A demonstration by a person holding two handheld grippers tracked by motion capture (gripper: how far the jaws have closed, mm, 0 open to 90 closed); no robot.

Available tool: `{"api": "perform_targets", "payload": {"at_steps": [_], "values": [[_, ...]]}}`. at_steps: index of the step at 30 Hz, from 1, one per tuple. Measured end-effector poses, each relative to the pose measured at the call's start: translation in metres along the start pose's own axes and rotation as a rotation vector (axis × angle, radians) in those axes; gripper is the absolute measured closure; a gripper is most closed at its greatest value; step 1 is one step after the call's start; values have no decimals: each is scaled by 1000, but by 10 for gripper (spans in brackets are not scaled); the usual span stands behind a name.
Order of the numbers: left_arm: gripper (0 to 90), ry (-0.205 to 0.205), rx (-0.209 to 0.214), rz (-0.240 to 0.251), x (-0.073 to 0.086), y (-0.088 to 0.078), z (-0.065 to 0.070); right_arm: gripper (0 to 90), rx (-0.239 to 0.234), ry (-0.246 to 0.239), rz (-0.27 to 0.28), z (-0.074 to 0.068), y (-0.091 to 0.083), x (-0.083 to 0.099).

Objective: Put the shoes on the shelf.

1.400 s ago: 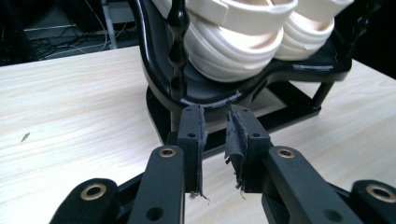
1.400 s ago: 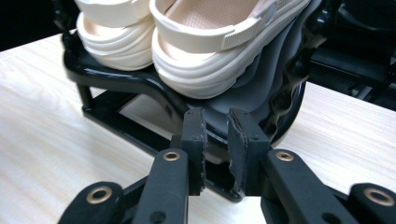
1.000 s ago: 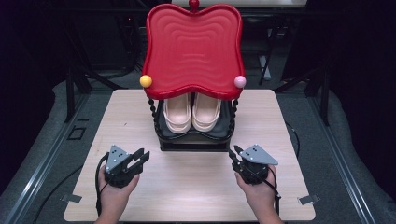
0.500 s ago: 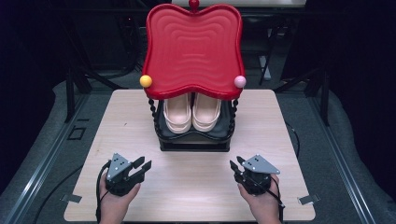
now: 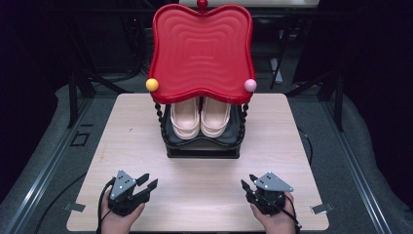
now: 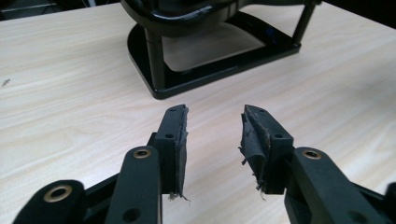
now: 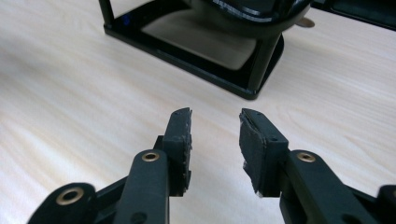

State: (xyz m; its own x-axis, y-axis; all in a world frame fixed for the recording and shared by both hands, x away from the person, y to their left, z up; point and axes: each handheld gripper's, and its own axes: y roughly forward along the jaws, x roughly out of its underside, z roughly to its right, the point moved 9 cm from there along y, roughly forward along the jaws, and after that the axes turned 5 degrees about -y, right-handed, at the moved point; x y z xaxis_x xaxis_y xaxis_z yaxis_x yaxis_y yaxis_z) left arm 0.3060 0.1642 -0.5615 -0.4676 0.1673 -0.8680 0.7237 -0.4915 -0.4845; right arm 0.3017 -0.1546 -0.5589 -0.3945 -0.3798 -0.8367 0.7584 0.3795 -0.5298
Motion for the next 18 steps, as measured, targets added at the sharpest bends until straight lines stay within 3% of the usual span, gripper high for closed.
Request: {"api": "perform_targets", "payload": {"at_steps": [5,8,12,14,15,18], "values": [[568,6,10,-35,13,-2,-2,620,-13,7,-37,0,-6,19],[558,7,4,-40,16,0,-5,610,-7,10,-42,3,-4,23],[528,-26,0,-47,21,6,-14,588,-10,45,-46,9,6,32],[522,-24,-7,-51,24,8,-18,583,0,57,-23,9,10,32],[506,-33,-13,-51,25,9,-22,568,-11,49,-62,10,11,37],[502,-43,-20,-56,28,9,-27,541,-5,47,-74,11,14,41]]}}
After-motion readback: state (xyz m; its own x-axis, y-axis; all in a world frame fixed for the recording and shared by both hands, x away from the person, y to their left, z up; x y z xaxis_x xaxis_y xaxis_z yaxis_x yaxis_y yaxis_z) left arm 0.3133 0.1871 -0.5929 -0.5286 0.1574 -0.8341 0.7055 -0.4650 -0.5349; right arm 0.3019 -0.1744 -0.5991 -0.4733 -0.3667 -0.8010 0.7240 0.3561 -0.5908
